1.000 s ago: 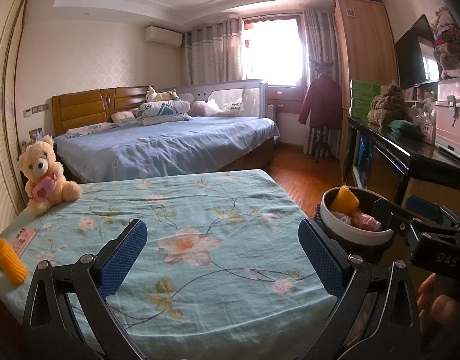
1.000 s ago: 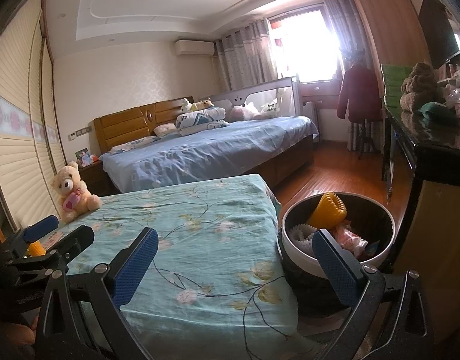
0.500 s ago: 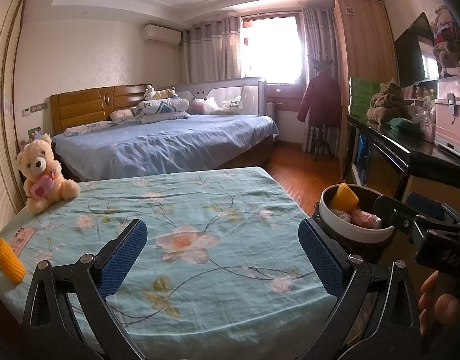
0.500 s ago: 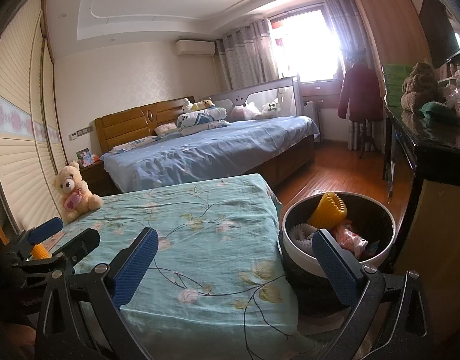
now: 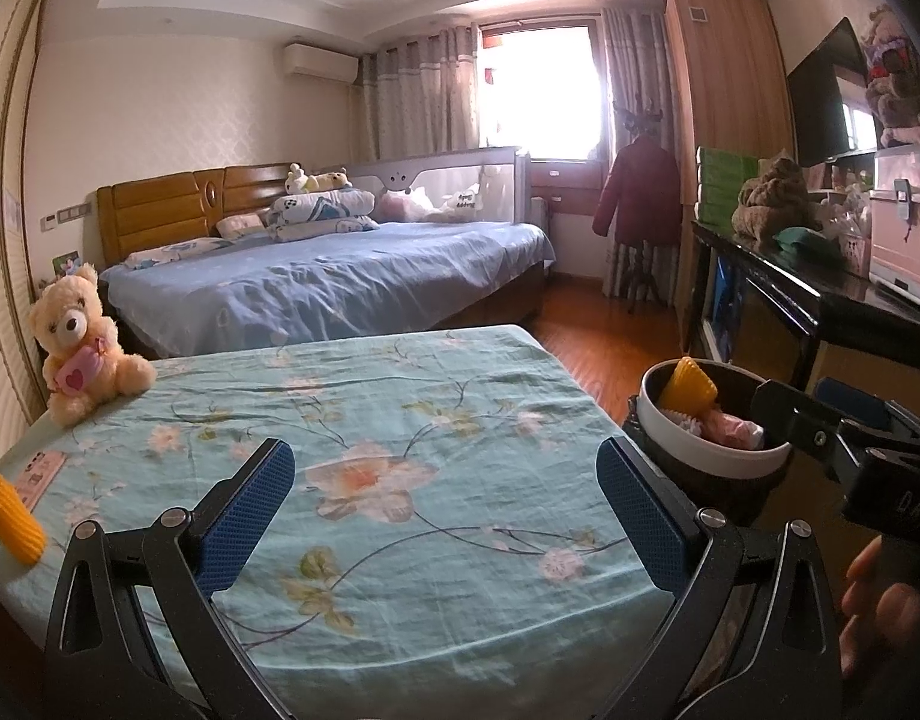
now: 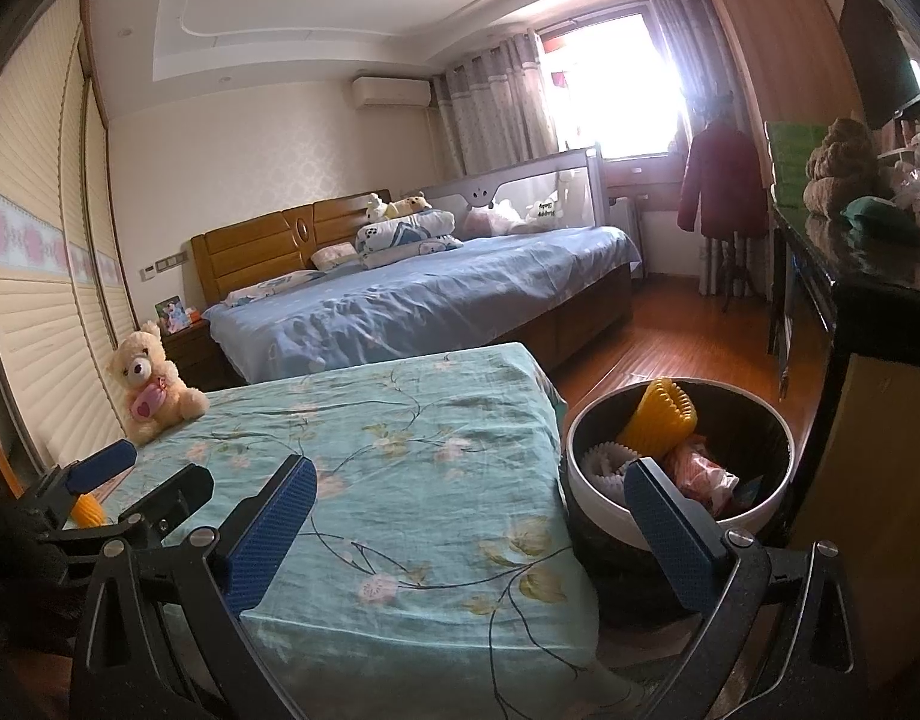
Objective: Collect trash
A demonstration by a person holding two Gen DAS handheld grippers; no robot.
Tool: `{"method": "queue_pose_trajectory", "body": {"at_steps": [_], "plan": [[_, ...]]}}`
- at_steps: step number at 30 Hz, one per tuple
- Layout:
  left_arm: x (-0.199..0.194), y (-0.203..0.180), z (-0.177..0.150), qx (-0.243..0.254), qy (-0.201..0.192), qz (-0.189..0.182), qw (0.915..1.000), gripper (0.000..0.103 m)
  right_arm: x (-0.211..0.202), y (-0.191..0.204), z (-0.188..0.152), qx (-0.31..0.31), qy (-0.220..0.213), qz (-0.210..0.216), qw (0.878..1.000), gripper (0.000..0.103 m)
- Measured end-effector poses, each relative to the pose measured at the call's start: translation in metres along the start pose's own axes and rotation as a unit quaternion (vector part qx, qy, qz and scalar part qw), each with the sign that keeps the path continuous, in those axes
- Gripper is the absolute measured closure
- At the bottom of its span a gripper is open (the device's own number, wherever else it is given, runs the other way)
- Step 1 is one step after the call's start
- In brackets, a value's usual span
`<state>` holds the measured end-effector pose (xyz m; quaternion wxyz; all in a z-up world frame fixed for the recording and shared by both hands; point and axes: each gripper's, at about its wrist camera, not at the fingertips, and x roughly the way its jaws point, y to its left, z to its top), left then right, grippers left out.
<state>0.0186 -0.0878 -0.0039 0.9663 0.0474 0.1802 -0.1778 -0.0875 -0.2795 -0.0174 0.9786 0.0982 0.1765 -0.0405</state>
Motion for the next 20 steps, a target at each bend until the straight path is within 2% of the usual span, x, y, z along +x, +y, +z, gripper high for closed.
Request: {"method": "queue_pose_trajectory", "body": {"at_steps": [20], "plan": [[0.017, 0.002, 0.001, -0.002, 0.017, -0.004, 0.9999, 0.0, 0.016, -0.007, 0.002, 0.007, 0.02, 0.0, 1.0, 0.0]]}}
